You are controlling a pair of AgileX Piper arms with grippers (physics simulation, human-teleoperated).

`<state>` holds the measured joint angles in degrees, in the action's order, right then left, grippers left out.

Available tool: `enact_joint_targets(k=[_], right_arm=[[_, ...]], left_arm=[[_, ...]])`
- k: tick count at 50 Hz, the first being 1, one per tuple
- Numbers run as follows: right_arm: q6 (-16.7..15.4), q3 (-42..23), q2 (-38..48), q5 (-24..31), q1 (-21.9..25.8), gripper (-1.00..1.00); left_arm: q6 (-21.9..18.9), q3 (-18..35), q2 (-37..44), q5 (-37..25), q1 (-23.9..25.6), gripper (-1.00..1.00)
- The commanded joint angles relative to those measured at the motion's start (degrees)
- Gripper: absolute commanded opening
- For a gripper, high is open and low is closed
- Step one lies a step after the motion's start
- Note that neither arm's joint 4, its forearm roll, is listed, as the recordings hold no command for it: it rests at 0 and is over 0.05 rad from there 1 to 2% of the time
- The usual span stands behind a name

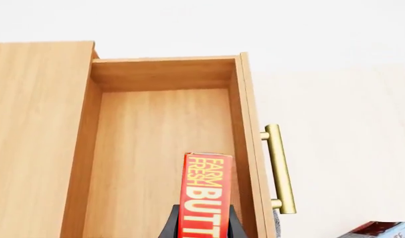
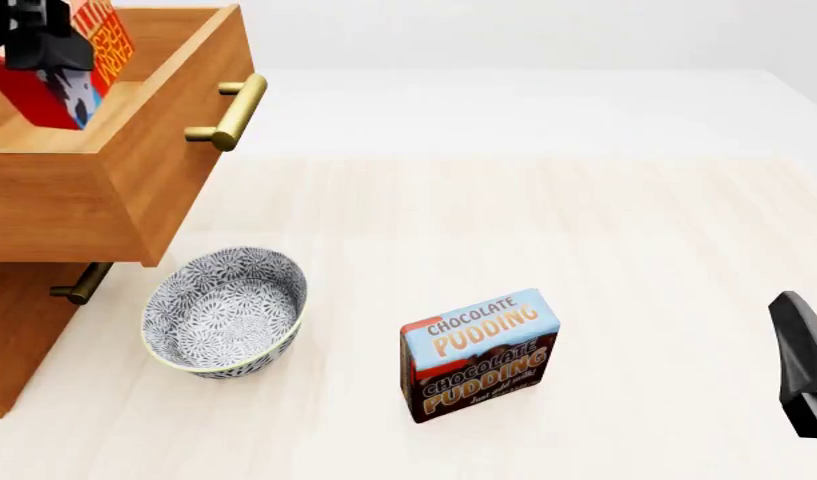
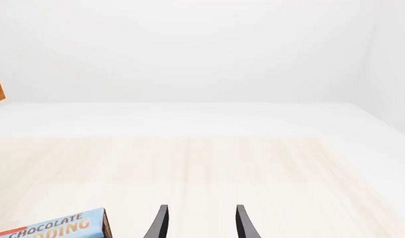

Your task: Put the butter at the back in the top drawer of the cabinet and close it.

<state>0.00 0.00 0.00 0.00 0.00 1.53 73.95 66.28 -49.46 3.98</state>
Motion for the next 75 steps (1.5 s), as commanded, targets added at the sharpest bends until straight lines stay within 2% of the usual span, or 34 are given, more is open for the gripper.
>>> enact_joint_targets(k=[1,42,75], right_arm=[[0.00,0.00,0.00,0.00,0.00,1.00],[0.00,0.00,0.00,0.00,0.00,1.00],[0.00,0.00,0.00,0.00,0.00,1.00]], left_arm=[[-0.58,-0.30,0.36,1.18,-0.85,-1.00],[1.22,-3.90,4.57,5.72,-3.49,-1.00],[1.55,-3.21,4.44,5.83,-3.78,-1.00]])
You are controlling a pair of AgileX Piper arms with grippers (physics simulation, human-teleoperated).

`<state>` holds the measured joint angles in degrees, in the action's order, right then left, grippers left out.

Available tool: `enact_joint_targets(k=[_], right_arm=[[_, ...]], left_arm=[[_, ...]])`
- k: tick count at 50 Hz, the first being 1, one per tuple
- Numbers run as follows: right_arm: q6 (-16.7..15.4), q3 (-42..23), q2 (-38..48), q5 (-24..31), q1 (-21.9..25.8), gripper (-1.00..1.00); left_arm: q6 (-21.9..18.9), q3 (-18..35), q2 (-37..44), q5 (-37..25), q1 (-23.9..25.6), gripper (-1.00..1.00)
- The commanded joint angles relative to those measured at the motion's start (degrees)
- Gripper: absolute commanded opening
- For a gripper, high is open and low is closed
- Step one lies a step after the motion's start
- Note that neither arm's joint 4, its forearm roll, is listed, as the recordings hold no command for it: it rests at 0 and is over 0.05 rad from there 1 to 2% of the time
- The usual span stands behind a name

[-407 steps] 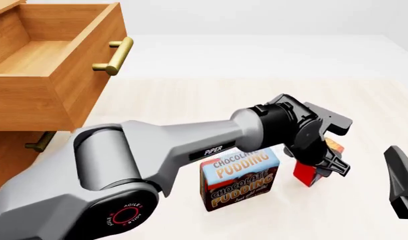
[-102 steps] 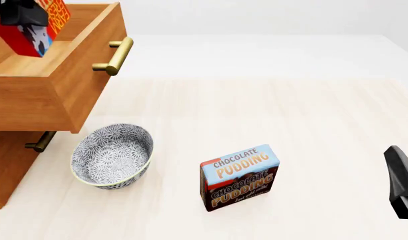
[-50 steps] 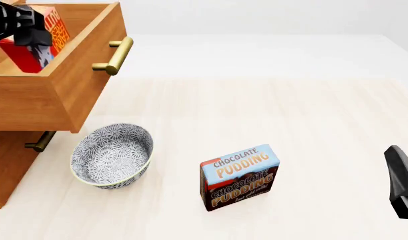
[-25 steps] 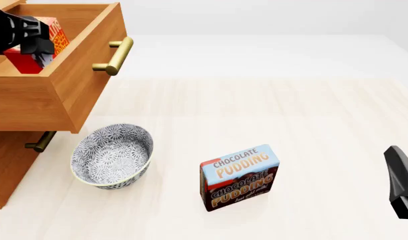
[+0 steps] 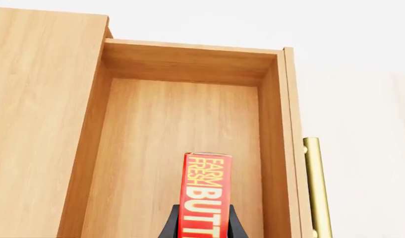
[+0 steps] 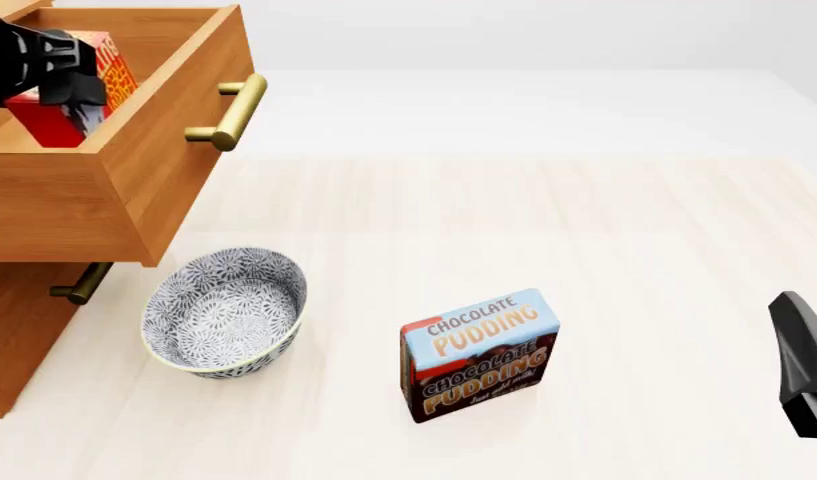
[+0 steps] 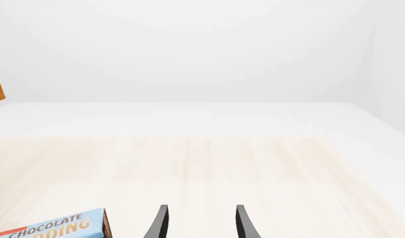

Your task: Put the butter at the back in the top drawer of the cabinet and close it.

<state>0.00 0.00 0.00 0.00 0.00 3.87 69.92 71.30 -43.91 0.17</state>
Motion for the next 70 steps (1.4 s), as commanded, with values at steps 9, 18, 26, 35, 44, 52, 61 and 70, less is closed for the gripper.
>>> enact_joint_targets(k=[9,18,26,35,44,52,61,70], right_arm=[[0.00,0.00,0.00,0.00,0.00,1.00],[0.00,0.00,0.00,0.00,0.00,1.00],[0.00,0.00,0.00,0.00,0.00,1.00],[0.00,0.00,0.00,0.00,0.00,1.00],[0.00,0.00,0.00,0.00,0.00,1.00],[0.00,0.00,0.00,0.00,0.00,1.00],[0.00,0.00,0.00,0.00,0.00,1.00],[0.00,0.00,0.00,0.00,0.00,1.00]], left_arm=[[-0.67,1.09,-0.82,0.03,-0.09,-1.00],[0.31,1.78,-1.48,-0.85,1.00,1.00],[0.19,3.15,-3.20,-1.89,1.82,1.00],[0.32,9.89,-7.43,-5.80,6.95,1.00],[0.82,16.58,-10.36,-8.57,14.12,1.00],[1.29,19.38,-10.32,-8.85,19.14,1.00],[1.74,20.32,-8.99,-6.39,24.71,1.00],[3.35,18.25,-5.68,-2.89,29.17,1.00]])
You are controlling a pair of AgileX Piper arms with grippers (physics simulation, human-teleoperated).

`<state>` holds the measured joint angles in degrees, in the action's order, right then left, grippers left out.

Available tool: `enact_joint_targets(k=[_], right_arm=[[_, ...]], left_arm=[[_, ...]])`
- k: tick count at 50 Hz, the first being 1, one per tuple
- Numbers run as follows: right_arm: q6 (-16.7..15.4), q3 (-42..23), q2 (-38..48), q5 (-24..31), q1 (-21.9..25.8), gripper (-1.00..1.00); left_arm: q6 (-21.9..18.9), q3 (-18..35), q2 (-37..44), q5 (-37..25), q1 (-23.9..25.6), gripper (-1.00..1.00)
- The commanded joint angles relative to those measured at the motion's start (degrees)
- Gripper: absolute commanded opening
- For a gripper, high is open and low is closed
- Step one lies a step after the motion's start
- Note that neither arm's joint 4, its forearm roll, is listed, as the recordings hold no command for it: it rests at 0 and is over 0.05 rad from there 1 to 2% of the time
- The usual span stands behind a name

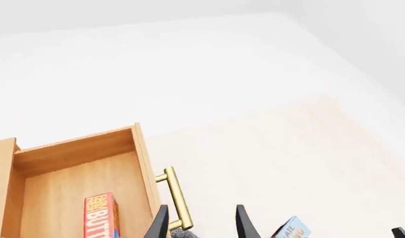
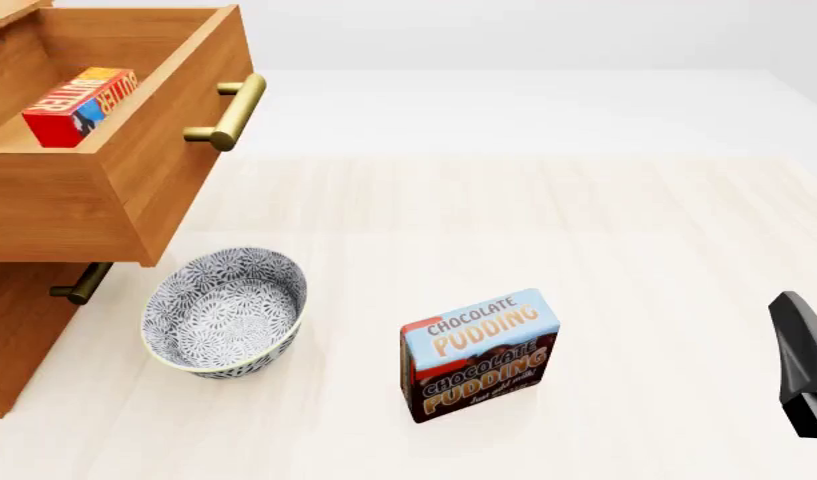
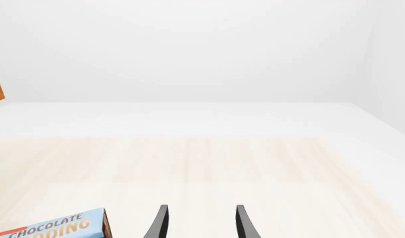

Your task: Put the butter at the back in the top drawer of the cabinet and close it.

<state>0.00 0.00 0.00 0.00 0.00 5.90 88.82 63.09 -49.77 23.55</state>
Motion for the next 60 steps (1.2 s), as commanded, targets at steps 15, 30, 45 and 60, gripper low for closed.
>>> enact_joint_targets(k=[15,30,45,60], right_arm=[[0.00,0.00,0.00,0.00,0.00,1.00],[0.00,0.00,0.00,0.00,0.00,1.00],[0.00,0.00,0.00,0.00,0.00,1.00],[0.00,0.00,0.00,0.00,0.00,1.00]], left_arm=[[3.57,-6.06,10.55,12.13,14.37,1.00],[5.89,-9.79,17.33,18.16,18.59,1.00],[5.97,-10.95,21.39,20.56,17.38,1.00],[3.99,-12.96,20.59,19.86,12.88,1.00]])
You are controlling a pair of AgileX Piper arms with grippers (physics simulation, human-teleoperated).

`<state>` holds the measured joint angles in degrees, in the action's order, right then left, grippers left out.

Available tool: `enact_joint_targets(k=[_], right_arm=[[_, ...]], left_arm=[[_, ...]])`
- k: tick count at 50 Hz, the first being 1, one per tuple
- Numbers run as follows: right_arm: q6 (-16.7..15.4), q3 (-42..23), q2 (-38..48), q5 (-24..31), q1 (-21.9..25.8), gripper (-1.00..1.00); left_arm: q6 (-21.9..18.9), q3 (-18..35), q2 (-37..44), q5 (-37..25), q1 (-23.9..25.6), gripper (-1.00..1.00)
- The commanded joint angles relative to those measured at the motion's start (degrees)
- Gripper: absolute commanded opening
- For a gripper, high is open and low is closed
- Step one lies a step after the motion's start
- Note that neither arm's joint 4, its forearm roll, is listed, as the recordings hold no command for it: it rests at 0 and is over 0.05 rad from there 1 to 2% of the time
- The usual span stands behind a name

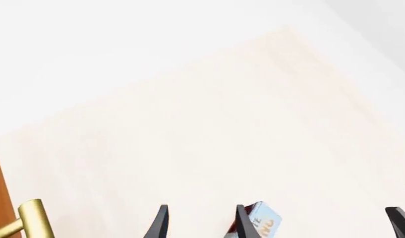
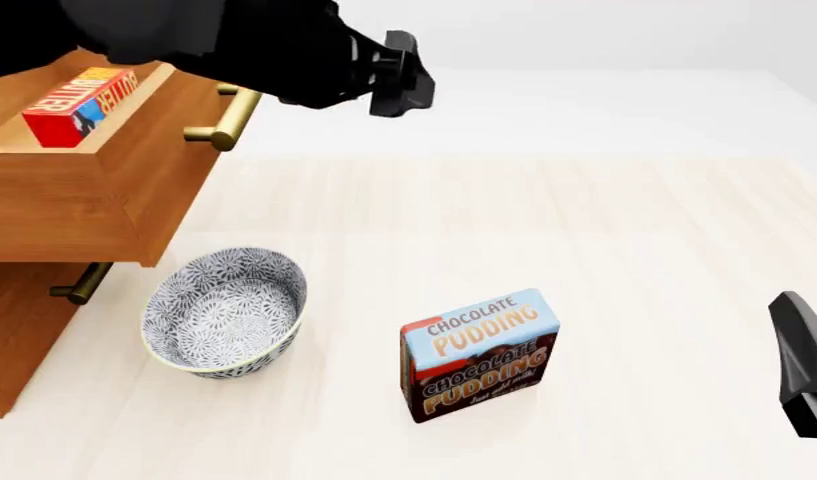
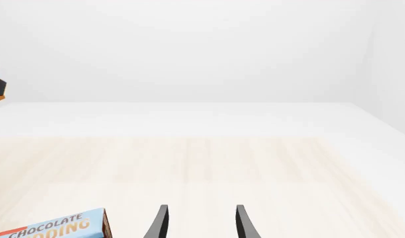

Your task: Put the butter at the back in the top drawer of the cabinet and close it.

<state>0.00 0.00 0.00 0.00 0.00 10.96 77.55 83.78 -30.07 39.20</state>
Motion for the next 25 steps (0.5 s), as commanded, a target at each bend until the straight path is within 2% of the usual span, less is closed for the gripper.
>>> enact_joint_targets(k=[1,25], right_arm=[[0.00,0.00,0.00,0.00,0.00,1.00],[0.00,0.00,0.00,0.00,0.00,1.00]], left_arm=[[-1.30,-2.01,-0.29,0.11,-3.30,1.00],[-2.67,-6.92,-3.80,0.36,-10.86,1.00]])
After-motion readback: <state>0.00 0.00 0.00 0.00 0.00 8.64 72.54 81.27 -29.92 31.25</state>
